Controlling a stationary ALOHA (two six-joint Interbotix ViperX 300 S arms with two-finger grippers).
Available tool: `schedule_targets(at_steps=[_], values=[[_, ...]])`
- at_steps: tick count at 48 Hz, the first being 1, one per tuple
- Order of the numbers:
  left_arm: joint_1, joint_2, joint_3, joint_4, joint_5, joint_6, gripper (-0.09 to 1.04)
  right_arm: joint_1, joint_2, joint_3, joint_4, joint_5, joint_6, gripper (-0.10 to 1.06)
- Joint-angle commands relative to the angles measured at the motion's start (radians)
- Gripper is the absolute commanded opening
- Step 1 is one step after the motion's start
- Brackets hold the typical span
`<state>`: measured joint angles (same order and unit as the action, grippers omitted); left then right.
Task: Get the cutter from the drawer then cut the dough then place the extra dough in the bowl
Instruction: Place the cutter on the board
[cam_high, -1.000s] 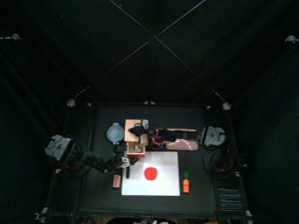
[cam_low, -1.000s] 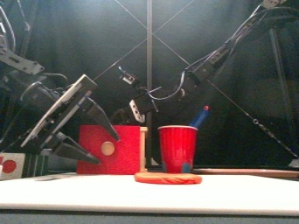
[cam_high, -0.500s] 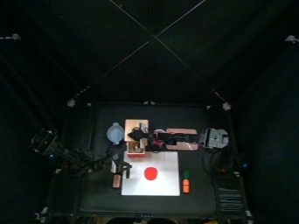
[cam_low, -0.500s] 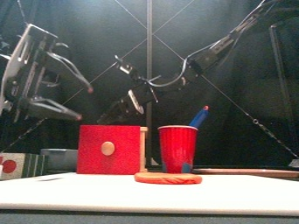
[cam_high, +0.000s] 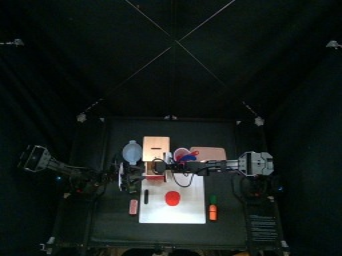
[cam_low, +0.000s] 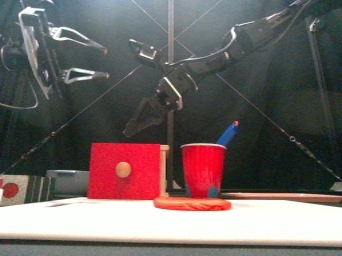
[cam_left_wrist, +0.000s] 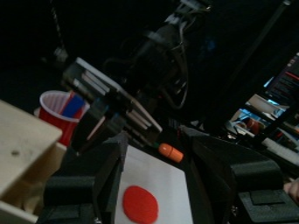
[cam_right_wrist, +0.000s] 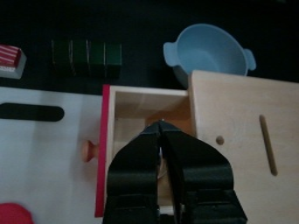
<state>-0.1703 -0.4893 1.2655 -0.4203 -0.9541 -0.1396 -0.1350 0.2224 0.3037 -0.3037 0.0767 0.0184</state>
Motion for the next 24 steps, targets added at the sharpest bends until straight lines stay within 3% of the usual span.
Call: schedule_targets(at_steps=[1, 11, 24], values=[[0.020, -0.055, 0.002, 0.040, -0.009, 0.037, 0.86, 0.000, -0.048, -0.012, 0.041, 0.012, 0.000, 0.42], [0.021, -0.115, 0.031, 0.040, -0.008, 0.055, 0.86, -0.005, -0.037, -0.015, 0.084, 0.026, 0.000, 0.69], [0.031, -0.118, 0.034, 0.043, -0.008, 0.063, 0.86, -0.009, -0.011, -0.009, 0.087, 0.051, 0.000, 0.69]])
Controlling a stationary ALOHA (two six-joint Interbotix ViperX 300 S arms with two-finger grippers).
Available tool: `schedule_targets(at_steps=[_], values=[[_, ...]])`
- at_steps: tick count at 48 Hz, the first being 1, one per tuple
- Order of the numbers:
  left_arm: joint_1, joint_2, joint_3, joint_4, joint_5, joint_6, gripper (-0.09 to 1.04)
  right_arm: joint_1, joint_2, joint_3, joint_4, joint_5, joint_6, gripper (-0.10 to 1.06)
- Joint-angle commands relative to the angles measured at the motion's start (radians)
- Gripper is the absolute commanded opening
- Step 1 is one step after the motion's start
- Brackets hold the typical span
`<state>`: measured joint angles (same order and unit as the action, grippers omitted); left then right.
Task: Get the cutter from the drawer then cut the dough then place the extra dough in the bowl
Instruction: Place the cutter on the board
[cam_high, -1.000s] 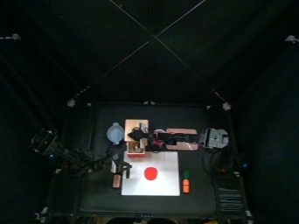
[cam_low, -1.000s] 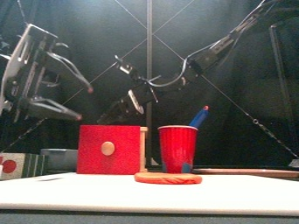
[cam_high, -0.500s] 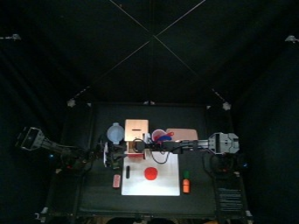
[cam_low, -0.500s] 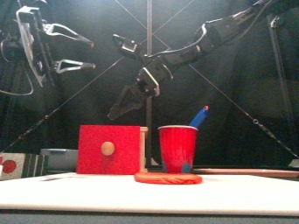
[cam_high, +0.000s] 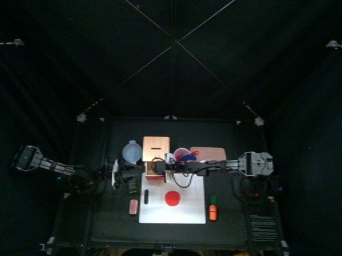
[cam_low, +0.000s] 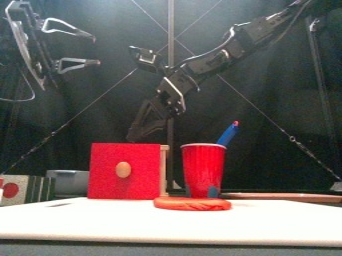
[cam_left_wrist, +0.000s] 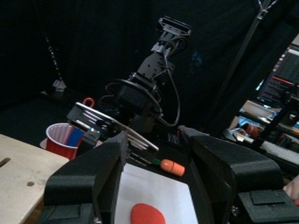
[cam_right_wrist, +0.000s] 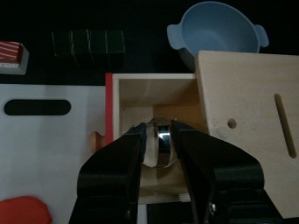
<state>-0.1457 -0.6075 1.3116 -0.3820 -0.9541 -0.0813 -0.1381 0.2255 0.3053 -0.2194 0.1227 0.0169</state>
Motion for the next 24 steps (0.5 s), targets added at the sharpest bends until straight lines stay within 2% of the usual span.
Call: schedule_targets(at_steps=[1, 24], values=[[0.006, -0.002, -0.012, 0.005, -0.008, 0.005, 0.86, -0.006, -0.012, -0.011, 0.003, 0.006, 0.002, 0.69], [0.012, 0.000, -0.012, 0.005, -0.008, 0.006, 0.86, -0.041, 0.029, -0.021, 0.003, 0.008, 0.000, 0.69]])
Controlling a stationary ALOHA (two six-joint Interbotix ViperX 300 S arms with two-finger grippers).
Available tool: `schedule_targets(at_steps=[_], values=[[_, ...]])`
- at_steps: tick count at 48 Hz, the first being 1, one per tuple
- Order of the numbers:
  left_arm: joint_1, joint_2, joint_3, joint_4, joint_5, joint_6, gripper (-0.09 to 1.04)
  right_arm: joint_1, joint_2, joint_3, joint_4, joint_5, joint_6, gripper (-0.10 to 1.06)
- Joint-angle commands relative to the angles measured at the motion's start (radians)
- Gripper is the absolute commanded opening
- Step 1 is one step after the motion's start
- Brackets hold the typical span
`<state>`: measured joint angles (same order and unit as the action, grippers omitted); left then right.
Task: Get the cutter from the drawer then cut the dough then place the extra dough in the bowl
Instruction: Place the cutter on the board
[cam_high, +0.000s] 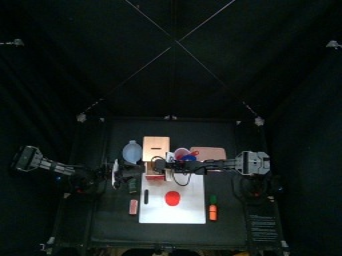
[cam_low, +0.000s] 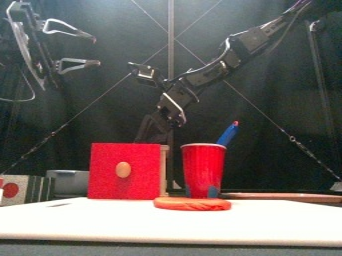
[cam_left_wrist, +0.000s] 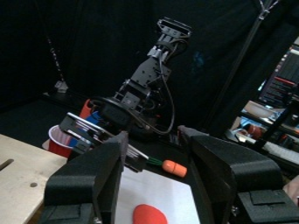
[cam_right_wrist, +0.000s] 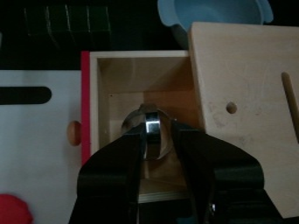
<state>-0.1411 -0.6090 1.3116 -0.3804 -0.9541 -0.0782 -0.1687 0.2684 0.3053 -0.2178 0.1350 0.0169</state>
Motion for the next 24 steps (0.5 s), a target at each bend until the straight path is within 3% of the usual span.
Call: schedule_targets(at_steps=[1, 16, 24], values=[[0.008, 0.002, -0.011, 0.003, -0.008, 0.003, 0.86, -0.011, -0.012, -0.021, 0.002, -0.005, 0.000, 0.69], [0.028, 0.000, 0.005, -0.003, -0.008, -0.002, 0.86, -0.003, 0.008, -0.032, -0.006, -0.003, -0.003, 0.66], [0.031, 0.002, 0.006, -0.008, -0.008, -0.003, 0.86, 0.005, -0.006, -0.043, -0.015, -0.003, -0.012, 0.49]])
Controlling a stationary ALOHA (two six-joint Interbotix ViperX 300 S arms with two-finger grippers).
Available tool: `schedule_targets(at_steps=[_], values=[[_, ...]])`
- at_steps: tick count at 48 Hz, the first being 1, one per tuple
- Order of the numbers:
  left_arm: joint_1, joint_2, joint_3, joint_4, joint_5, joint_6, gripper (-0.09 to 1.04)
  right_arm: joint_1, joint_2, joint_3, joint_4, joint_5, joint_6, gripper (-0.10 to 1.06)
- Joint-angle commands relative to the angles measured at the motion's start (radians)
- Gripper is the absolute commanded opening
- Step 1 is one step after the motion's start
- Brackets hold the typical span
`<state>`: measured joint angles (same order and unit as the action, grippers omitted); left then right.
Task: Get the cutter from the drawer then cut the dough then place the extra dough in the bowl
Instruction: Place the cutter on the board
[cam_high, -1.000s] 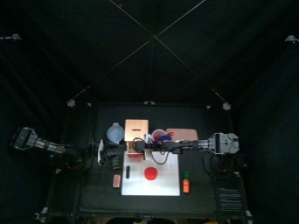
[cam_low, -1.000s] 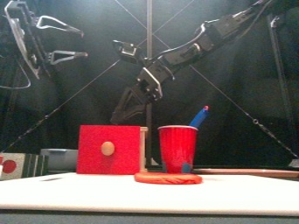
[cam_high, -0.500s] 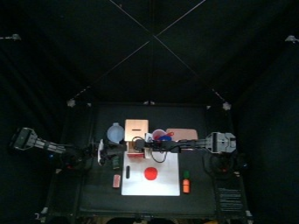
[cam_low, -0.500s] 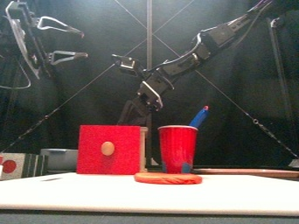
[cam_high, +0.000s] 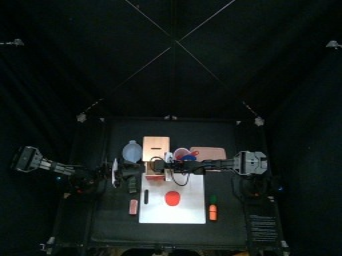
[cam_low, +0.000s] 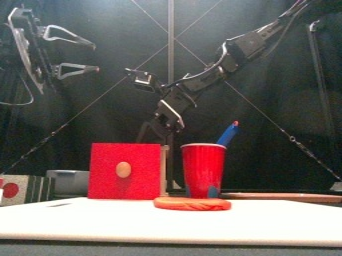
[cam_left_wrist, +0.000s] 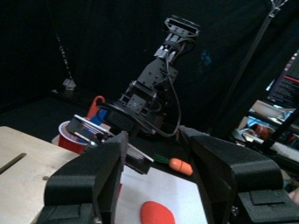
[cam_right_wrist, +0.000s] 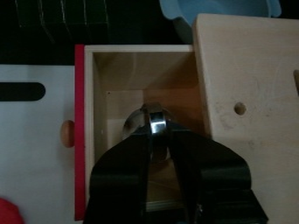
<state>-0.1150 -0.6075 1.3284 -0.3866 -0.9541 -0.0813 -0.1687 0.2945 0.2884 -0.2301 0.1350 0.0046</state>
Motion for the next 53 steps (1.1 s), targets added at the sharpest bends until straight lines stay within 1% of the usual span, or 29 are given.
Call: schedule_targets(at_steps=[1, 5, 8, 12, 16, 29, 37, 39, 44, 53], values=[[0.005, -0.002, -0.011, -0.002, -0.008, 0.000, 0.86, 0.008, -0.035, -0.028, -0.006, -0.003, -0.002, 0.46], [0.005, -0.002, -0.008, -0.006, -0.008, -0.002, 0.86, 0.018, -0.051, -0.032, -0.020, -0.003, 0.005, 0.39], [0.005, 0.000, -0.008, -0.012, -0.008, -0.003, 0.86, 0.034, -0.067, -0.034, -0.026, 0.000, 0.005, 0.37], [0.005, -0.002, -0.006, -0.018, -0.008, -0.005, 0.86, 0.061, -0.104, -0.034, -0.037, 0.018, 0.003, 0.37], [0.005, -0.002, -0.006, -0.023, -0.008, -0.002, 0.86, 0.080, -0.140, -0.029, -0.055, 0.031, 0.005, 0.37], [0.031, -0.002, -0.009, -0.025, -0.008, 0.000, 0.86, 0.104, -0.290, 0.009, -0.133, 0.034, 0.006, 0.37], [0.051, -0.002, -0.014, -0.025, -0.008, 0.002, 0.86, 0.127, -0.457, 0.130, -0.189, 0.041, 0.011, 0.37], [0.055, -0.002, -0.017, -0.025, -0.008, 0.003, 0.86, 0.135, -0.494, 0.178, -0.202, 0.043, 0.003, 0.37], [0.069, -0.002, -0.023, -0.023, -0.008, 0.005, 0.86, 0.152, -0.586, 0.333, -0.235, 0.040, 0.012, 0.37], [0.112, 0.000, -0.043, -0.009, -0.008, 0.005, 0.86, 0.198, -0.687, 0.568, -0.232, 0.032, 0.015, 0.37]])
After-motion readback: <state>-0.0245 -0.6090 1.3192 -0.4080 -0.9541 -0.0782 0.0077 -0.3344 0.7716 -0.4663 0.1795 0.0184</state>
